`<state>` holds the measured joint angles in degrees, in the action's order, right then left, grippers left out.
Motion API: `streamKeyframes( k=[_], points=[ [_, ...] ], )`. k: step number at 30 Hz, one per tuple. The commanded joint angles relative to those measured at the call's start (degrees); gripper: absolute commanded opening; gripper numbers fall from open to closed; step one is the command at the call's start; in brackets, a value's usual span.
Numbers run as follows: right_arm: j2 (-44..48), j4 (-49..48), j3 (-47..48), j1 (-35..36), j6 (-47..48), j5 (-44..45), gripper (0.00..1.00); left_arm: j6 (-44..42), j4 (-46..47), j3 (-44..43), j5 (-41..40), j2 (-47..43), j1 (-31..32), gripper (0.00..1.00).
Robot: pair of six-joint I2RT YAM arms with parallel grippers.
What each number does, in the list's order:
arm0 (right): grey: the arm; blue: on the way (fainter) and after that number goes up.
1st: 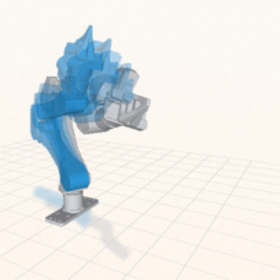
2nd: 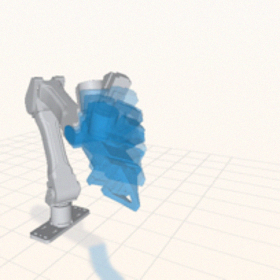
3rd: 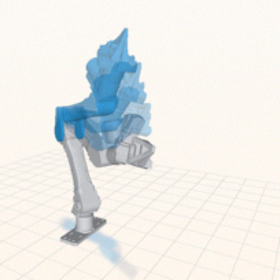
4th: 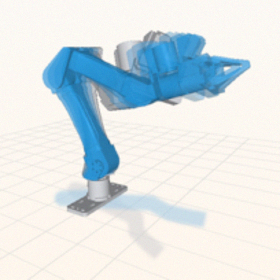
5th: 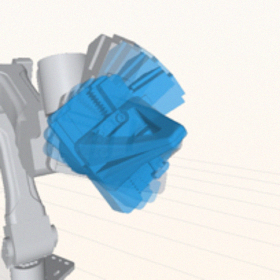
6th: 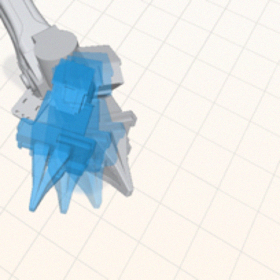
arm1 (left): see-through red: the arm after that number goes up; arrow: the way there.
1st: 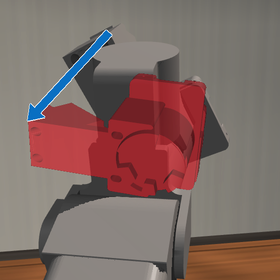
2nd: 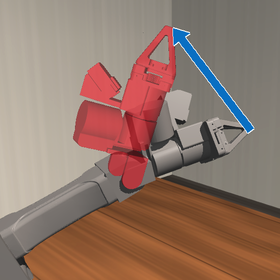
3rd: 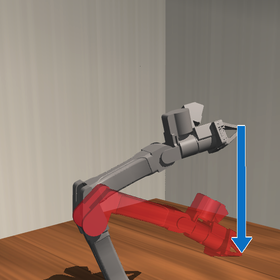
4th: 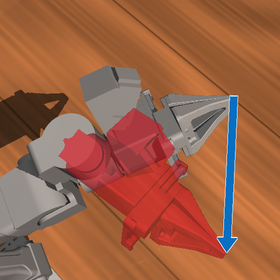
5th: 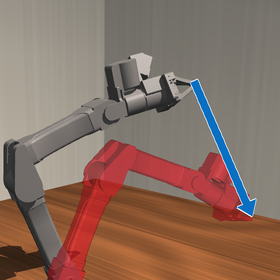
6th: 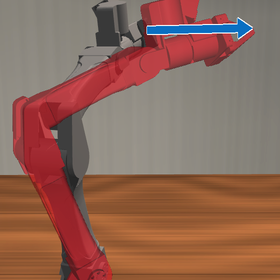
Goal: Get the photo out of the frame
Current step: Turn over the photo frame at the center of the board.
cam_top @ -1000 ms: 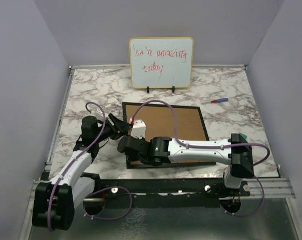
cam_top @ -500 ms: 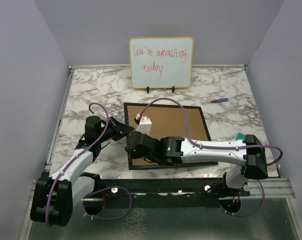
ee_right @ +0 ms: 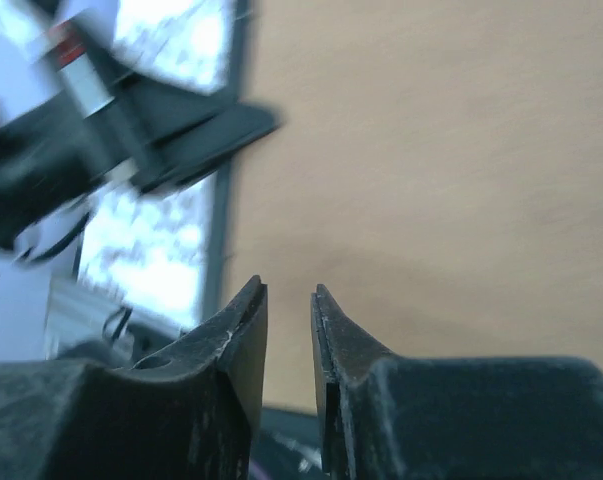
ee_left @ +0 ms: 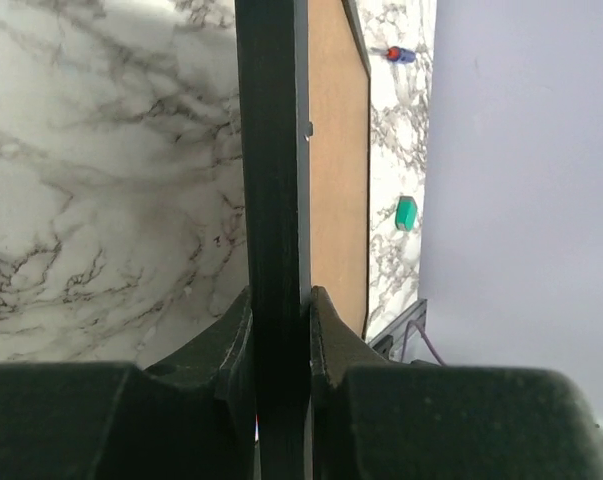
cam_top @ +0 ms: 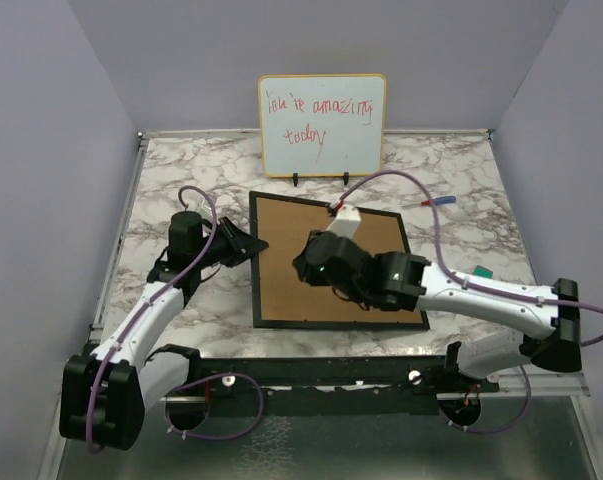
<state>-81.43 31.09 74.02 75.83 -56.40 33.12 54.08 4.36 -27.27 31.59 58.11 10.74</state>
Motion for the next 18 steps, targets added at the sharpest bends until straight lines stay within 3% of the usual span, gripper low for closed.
streamKeyframes(
  k=[1, 6, 11, 18],
  points=[
    [6.1, 6.5, -6.3, -12.3, 2.5, -5.0, 0.28, -14.2, -12.7, -12.5, -5.8, -0.4, 0.0, 0.00],
    [14.0, 2.9, -13.6, -20.5, 4.2, -10.9, 0.45, -19.4, -24.1, -24.2, -7.1, -0.5, 0.0, 0.00],
    [16.3, -1.2, -16.2, -26.1, 7.9, -19.4, 0.47, -25.1, -36.6, -38.7, -10.2, 3.0, -0.1, 0.00],
    [6.9, -3.9, -12.0, -29.0, 11.5, -29.6, 0.44, -27.7, -45.6, -48.0, -14.0, 5.2, 0.0, 0.00]
  ],
)
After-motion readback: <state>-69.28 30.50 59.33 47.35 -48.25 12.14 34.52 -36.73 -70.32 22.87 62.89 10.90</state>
